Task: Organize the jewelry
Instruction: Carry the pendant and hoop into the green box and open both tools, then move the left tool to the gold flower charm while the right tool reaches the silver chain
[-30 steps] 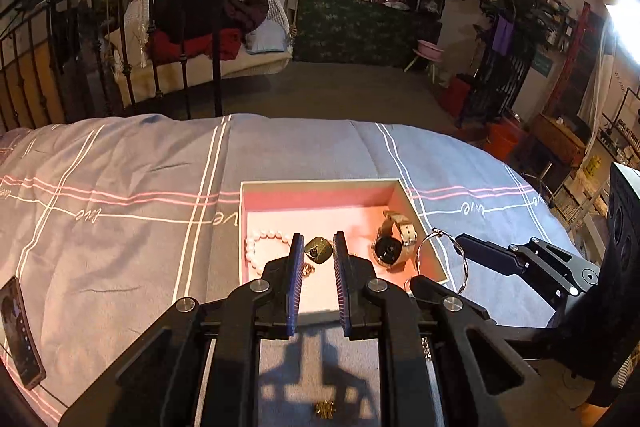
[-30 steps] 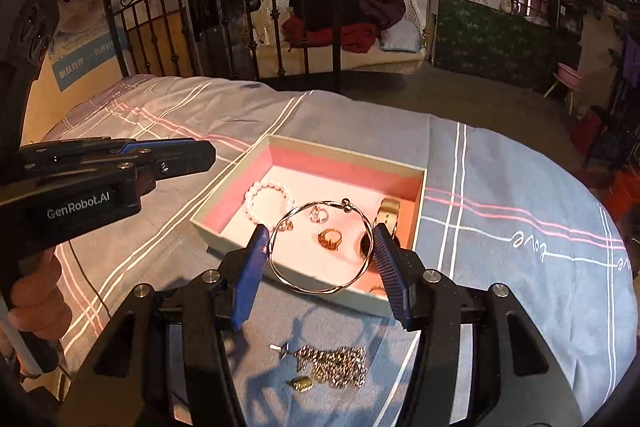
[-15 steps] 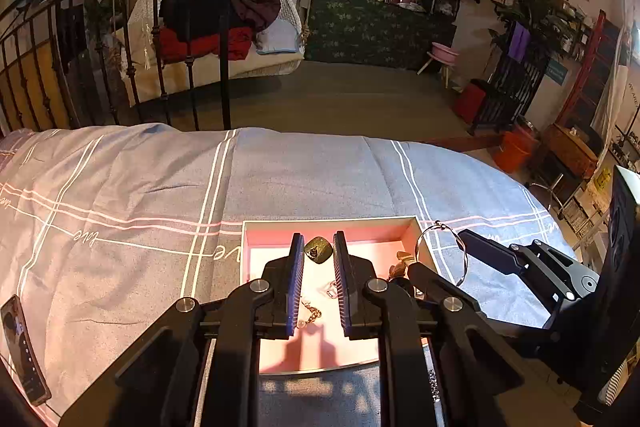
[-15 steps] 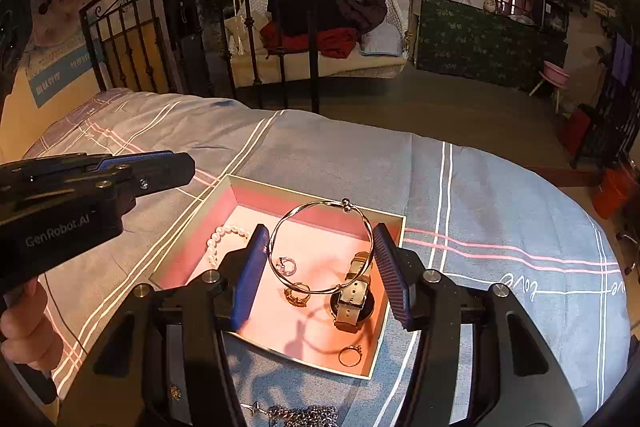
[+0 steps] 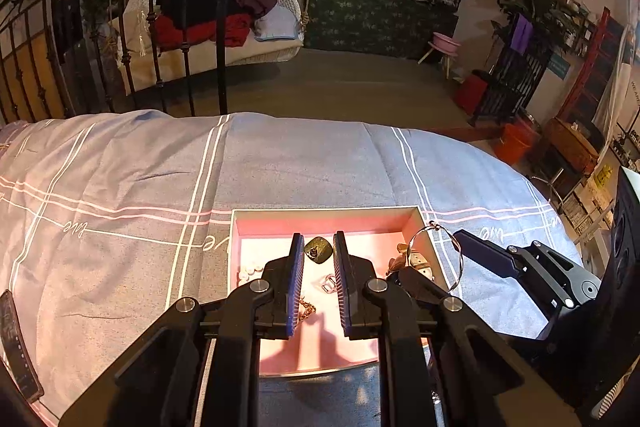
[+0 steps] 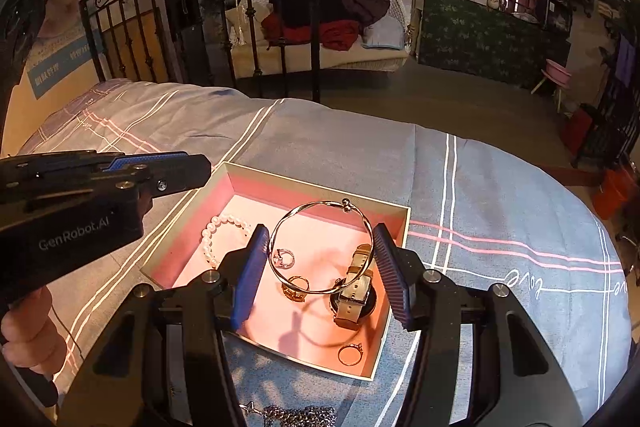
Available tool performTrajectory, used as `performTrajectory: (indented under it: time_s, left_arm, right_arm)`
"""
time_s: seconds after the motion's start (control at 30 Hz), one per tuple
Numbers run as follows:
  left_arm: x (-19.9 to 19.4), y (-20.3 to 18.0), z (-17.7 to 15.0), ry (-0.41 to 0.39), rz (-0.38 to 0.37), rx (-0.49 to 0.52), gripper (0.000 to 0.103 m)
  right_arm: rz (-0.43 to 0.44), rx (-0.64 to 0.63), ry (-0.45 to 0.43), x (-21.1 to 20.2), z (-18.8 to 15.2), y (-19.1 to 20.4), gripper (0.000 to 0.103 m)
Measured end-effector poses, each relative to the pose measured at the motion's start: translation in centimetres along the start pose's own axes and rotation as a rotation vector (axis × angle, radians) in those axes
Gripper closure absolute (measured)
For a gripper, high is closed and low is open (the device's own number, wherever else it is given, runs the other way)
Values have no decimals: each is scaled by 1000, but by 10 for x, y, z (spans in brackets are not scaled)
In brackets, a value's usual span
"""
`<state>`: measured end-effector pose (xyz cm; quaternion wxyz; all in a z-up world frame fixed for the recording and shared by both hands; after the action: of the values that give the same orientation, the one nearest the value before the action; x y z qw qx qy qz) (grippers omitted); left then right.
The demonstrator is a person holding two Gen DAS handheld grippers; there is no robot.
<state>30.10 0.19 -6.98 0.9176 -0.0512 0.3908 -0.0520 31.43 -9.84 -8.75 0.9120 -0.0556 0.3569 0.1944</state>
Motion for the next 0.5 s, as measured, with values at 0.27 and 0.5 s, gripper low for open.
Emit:
performTrajectory:
  time_s: [0.27,0.5]
  left_arm:
    - [-2,1,-1,-1,-32,-14,47]
    - [-29,8,-38,-40,-49,21,16]
  right_arm:
    - [-9,8,10,1,-8,-3,33]
    - [-18,38,25,-25,-48,-12,11]
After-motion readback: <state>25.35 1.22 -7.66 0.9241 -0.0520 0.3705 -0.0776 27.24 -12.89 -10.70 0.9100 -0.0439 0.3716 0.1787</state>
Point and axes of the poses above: each gripper's, at about its wrist camera, not at the fingertips, and x roughly the way its jaws point, y to its left, z to its top, the point moved 6 cm from there along x, roughly the way its jaws point, and after that the axes turned 1 degree about x, right-handed, at the moved point
